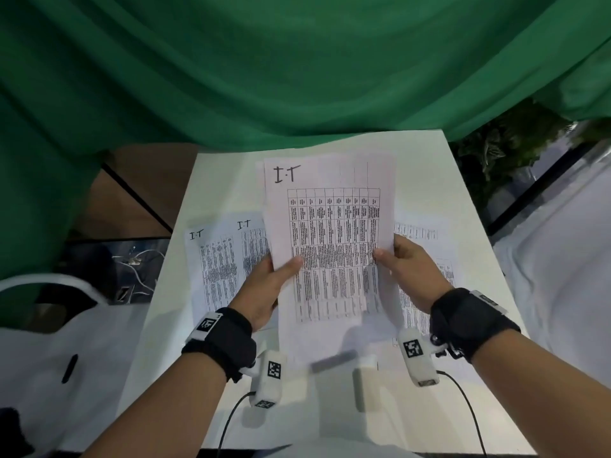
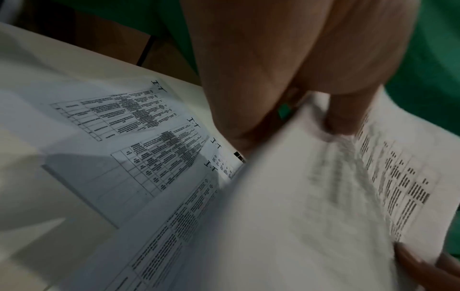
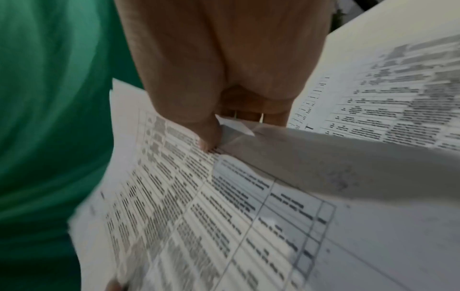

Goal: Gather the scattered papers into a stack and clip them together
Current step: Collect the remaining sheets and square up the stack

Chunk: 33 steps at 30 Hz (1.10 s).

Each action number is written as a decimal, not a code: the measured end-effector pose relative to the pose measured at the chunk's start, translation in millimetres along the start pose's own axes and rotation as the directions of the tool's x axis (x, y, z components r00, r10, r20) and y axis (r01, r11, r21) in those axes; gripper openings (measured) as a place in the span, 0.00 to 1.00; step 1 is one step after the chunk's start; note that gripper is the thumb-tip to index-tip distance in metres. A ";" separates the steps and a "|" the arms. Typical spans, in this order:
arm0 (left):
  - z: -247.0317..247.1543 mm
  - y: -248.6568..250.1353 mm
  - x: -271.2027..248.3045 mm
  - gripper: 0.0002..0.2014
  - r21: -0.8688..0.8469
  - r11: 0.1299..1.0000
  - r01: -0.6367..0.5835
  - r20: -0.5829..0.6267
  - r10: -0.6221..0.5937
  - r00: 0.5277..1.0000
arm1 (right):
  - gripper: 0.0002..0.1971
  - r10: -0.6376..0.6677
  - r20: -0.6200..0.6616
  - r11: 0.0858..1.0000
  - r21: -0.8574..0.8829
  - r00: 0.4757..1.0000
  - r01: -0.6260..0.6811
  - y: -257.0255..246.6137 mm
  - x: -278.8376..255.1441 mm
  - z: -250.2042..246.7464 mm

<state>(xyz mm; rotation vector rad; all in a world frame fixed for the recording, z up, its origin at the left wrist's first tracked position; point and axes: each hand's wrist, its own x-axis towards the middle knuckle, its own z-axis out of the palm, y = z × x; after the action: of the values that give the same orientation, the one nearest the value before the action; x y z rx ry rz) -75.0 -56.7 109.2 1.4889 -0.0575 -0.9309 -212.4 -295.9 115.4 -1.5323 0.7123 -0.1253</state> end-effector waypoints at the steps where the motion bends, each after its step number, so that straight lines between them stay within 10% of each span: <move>1: -0.7 -0.7 -1.0 0.22 0.009 0.998 0.056 0.069 -0.056 0.996 | 0.08 0.035 0.001 0.999 0.024 0.999 -0.035 1.3 0.3 -2.9; 6: 1.9 -16.2 3.2 0.26 0.249 0.968 0.003 0.083 -0.024 0.996 | 0.10 0.177 0.109 0.976 0.106 0.978 -0.188 17.6 1.4 -22.4; 10: -4.0 -28.4 15.6 0.26 0.333 0.943 -0.022 -0.097 0.057 0.994 | 0.20 0.290 -0.259 0.923 -0.177 0.921 -0.340 66.9 7.7 -52.7; 14: -20.0 -35.8 24.2 0.32 0.290 0.956 0.045 -0.213 0.018 0.977 | 0.49 0.373 -0.585 0.473 -0.548 0.720 -0.690 114.6 -9.2 -87.0; 17: -23.6 -36.7 26.0 0.32 0.278 0.959 0.064 -0.225 0.000 0.974 | 0.47 0.424 -0.598 0.363 -0.575 0.679 -0.733 145.6 -23.2 -96.0; 28: -17.4 -39.4 20.3 0.35 0.255 0.961 0.104 -0.275 -0.031 0.961 | 0.35 0.364 -0.524 0.629 -0.471 0.770 -0.618 174.3 -27.3 -120.5; 33: -24.9 -44.8 15.0 0.39 0.238 0.958 0.161 -0.331 -0.076 0.940 | 0.12 0.352 -0.438 0.664 -0.505 0.827 -0.551 159.6 -28.4 -133.3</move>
<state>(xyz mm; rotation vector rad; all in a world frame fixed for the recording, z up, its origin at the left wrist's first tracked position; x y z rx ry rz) -72.8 -36.5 59.8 1.8936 0.1544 -0.7882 -357.1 -384.6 -8.1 -1.9148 1.4899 0.2980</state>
